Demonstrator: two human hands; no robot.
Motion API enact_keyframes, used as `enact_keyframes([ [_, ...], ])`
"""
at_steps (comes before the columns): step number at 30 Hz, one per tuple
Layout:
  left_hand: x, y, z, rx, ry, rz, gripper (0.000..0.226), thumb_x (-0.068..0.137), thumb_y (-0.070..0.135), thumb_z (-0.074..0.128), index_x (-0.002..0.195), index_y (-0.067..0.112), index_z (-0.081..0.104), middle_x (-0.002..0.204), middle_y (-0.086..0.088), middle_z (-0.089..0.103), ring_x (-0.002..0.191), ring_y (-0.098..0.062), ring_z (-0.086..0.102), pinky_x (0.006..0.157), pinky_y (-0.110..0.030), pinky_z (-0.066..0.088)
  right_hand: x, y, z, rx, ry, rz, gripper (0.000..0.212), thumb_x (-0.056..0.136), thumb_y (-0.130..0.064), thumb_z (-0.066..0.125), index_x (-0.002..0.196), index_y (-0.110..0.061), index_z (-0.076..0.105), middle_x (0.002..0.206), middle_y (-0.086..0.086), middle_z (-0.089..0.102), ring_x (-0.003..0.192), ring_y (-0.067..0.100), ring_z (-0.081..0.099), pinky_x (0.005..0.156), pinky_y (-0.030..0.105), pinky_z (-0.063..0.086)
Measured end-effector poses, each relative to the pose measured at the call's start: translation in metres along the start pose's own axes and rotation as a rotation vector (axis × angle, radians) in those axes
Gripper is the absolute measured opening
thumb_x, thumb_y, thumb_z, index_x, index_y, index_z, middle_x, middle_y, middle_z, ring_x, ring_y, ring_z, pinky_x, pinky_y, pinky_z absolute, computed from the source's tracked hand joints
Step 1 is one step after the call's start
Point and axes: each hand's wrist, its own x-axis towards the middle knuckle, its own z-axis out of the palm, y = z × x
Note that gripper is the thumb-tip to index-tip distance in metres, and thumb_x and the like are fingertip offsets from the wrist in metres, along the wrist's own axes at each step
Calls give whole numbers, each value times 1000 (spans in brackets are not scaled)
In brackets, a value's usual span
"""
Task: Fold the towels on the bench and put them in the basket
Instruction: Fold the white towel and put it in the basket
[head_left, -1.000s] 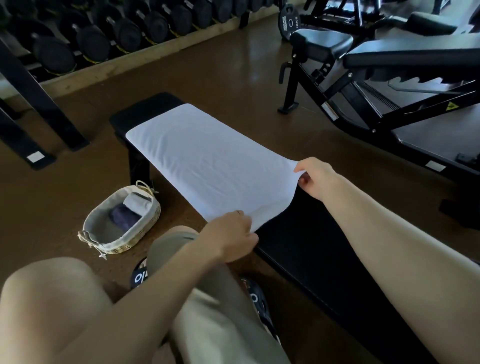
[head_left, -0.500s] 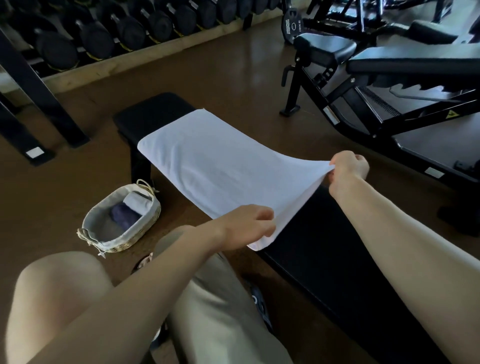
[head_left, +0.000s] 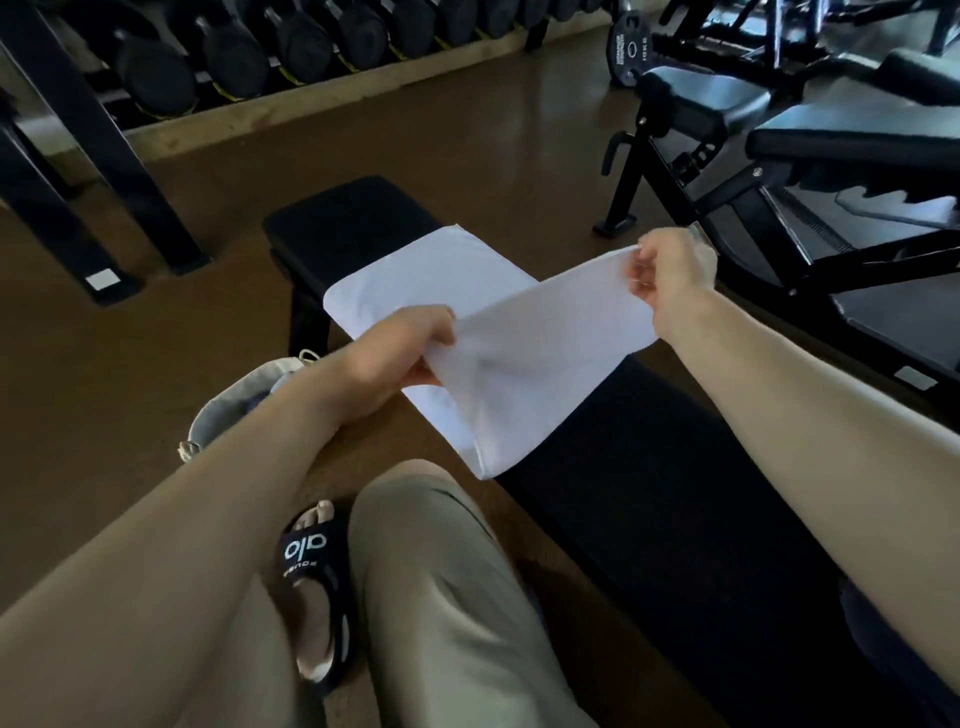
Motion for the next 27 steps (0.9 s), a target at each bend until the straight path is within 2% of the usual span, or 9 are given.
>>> enact_keyframes([
  [3, 13, 2, -39, -103, 118, -13, 18, 98, 14, 43, 86, 15, 57, 99, -8, 61, 97, -21, 64, 82, -29, 56, 19, -12, 41, -188, -64, -92, 28, 79, 0, 61, 95, -17, 76, 88, 2, 70, 75, 15, 66, 70, 24, 59],
  [5, 24, 1, -60, -135, 176, -13, 18, 100, 17, 43, 95, 17, 61, 103, -4, 67, 99, -19, 69, 82, -30, 58, 32, -17, 68, -319, -117, -190, 22, 84, -6, 68, 95, -24, 75, 92, 3, 72, 84, 15, 70, 74, 25, 61],
  [8, 40, -3, -87, -157, 275, -36, 17, 100, 18, 45, 92, 20, 60, 93, -1, 70, 92, -17, 70, 79, -30, 58, 52, -17, 106, -468, -196, -326, 17, 93, -19, 69, 109, -22, 75, 93, 0, 73, 86, 12, 70, 82, 27, 61],
  [11, 62, -14, -114, -130, 341, -79, 18, 100, 19, 46, 88, 19, 60, 99, -6, 69, 95, -20, 70, 81, -32, 58, 77, -11, 147, -577, -284, -372, 23, 94, -26, 68, 116, -21, 73, 102, -2, 70, 97, 15, 67, 89, 31, 57],
  [14, 86, -28, -138, -127, 404, -106, 16, 101, 19, 46, 93, 16, 60, 111, -13, 66, 102, -24, 68, 85, -34, 58, 101, -4, 187, -684, -366, -367, 23, 96, -29, 63, 115, -17, 68, 106, -1, 65, 99, 17, 61, 83, 31, 50],
  [16, 102, -39, -149, -137, 475, -122, 13, 102, 19, 48, 97, 14, 60, 110, -12, 64, 102, -23, 65, 81, -31, 55, 118, 2, 211, -724, -393, -339, 22, 96, -29, 60, 113, -16, 67, 105, 4, 67, 98, 23, 65, 81, 34, 53],
  [19, 122, -57, -158, -187, 539, -186, 11, 102, 20, 50, 101, 15, 60, 106, -8, 60, 97, -19, 61, 73, -29, 51, 137, 17, 239, -833, -442, -406, 21, 98, -26, 58, 107, -10, 66, 96, 8, 63, 85, 22, 62, 73, 32, 50],
  [24, 147, -79, -167, -242, 678, -277, 16, 100, 23, 51, 112, 18, 60, 120, -10, 63, 110, -28, 63, 85, -41, 57, 153, 47, 265, -948, -441, -571, 10, 100, -25, 54, 96, -17, 58, 86, -2, 56, 75, 16, 51, 58, 23, 37],
  [27, 154, -85, -169, -127, 733, -294, 11, 100, 24, 50, 105, 19, 58, 112, -8, 60, 108, -30, 60, 96, -49, 56, 157, 66, 266, -967, -461, -565, 15, 102, -27, 50, 95, -15, 57, 85, -2, 57, 71, 17, 51, 58, 29, 42],
])
